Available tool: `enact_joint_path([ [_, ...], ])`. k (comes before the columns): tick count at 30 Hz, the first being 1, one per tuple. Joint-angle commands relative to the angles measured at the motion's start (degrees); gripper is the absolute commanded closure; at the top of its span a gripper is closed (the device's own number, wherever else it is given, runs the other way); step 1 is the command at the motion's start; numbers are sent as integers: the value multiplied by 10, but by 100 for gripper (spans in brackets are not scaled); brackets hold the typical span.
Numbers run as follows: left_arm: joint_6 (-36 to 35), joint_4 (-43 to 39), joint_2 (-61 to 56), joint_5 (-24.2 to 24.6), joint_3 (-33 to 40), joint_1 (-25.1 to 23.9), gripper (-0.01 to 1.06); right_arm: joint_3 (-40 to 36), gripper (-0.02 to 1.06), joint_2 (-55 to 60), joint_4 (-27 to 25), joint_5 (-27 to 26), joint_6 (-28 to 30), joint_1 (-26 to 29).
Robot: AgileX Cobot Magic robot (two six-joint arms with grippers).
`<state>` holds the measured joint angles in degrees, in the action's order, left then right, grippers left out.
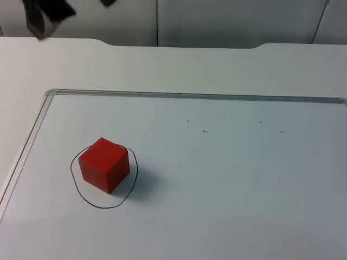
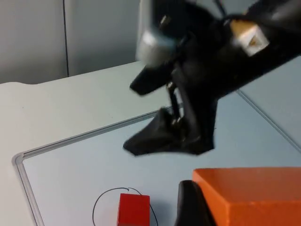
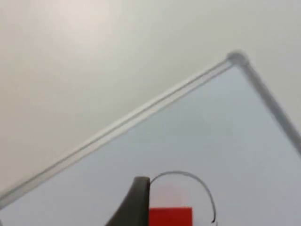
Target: Pick up one cube with the left hand and another cube with the right hand. First place the cube in the right hand at the target position, then stack the cube in the left hand on top.
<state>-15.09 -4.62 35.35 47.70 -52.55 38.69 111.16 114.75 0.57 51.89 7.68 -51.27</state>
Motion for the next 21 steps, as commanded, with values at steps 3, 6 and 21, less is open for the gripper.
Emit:
enact_joint_path([
  [3, -3, 1, 0, -3, 2, 3, 105, 3, 17, -94, 10, -25, 10, 0],
  [6, -3, 1, 0, -3, 2, 3, 105, 3, 17, -141, 10, -20, 22, 0],
  [21, 7, -13, 50, -15, 2, 3, 105, -128, 17, -375, -6, -39, 77, -19],
])
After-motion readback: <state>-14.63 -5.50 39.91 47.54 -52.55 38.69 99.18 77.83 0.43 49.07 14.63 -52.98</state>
